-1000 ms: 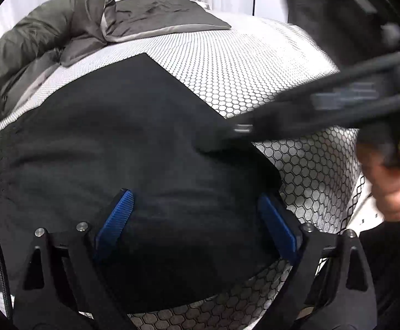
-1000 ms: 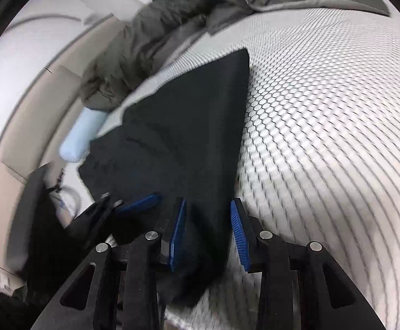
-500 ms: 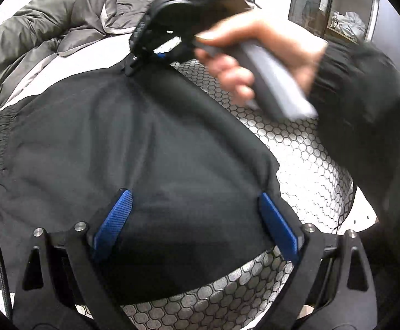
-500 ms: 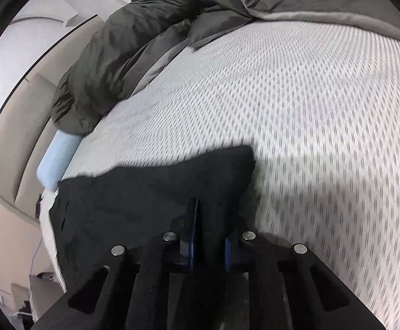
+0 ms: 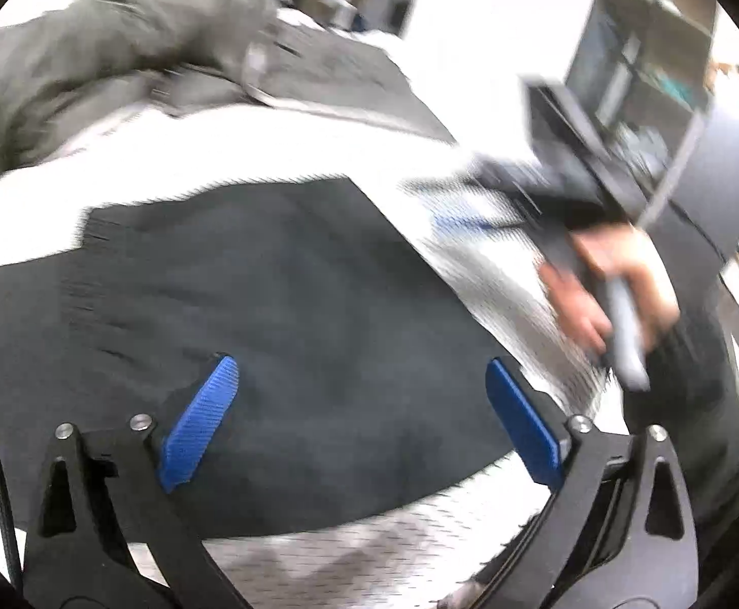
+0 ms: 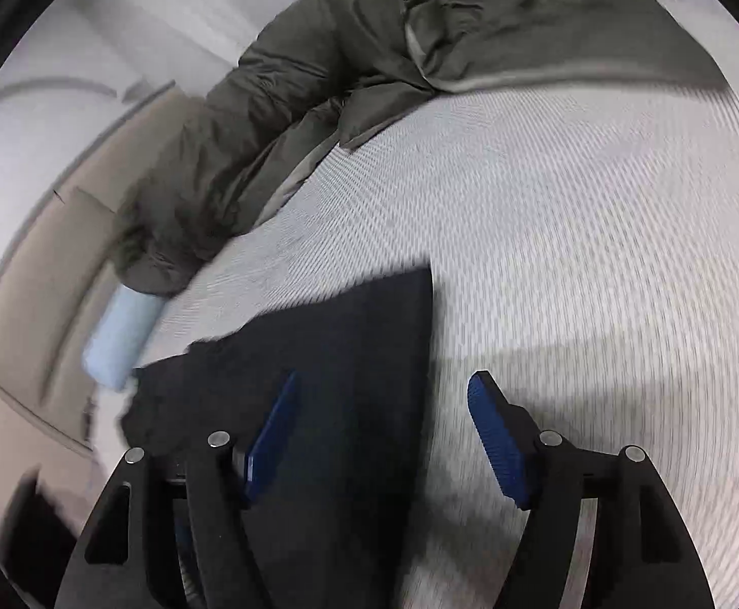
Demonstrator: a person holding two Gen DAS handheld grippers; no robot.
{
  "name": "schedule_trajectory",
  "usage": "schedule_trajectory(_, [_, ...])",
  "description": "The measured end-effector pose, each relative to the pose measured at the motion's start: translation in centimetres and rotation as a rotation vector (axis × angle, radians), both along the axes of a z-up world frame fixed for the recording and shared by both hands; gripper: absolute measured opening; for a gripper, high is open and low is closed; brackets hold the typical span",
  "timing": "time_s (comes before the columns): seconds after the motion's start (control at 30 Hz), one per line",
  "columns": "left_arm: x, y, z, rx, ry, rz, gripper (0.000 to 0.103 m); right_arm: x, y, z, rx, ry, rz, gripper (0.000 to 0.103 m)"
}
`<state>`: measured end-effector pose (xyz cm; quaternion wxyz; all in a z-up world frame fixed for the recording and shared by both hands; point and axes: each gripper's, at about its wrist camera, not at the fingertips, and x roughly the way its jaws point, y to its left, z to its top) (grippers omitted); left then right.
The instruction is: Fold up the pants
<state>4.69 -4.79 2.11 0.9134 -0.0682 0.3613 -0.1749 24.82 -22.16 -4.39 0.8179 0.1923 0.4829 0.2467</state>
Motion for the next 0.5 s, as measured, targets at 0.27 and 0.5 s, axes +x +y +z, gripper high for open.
schedule_trajectory(0.27, [0.9, 10.1, 0.0, -0.077, 0.031, 0.292, 0.099, -4.2, 4.8, -3.6, -0.058, 0.064, 0.121, 0.015])
schedule_trajectory(0.5, [1.8, 13.7, -0.6, -0.032, 0.039, 0.364, 0.099, 0.3, 6.2, -1.4, -0.181, -0.033, 0.092, 0.021])
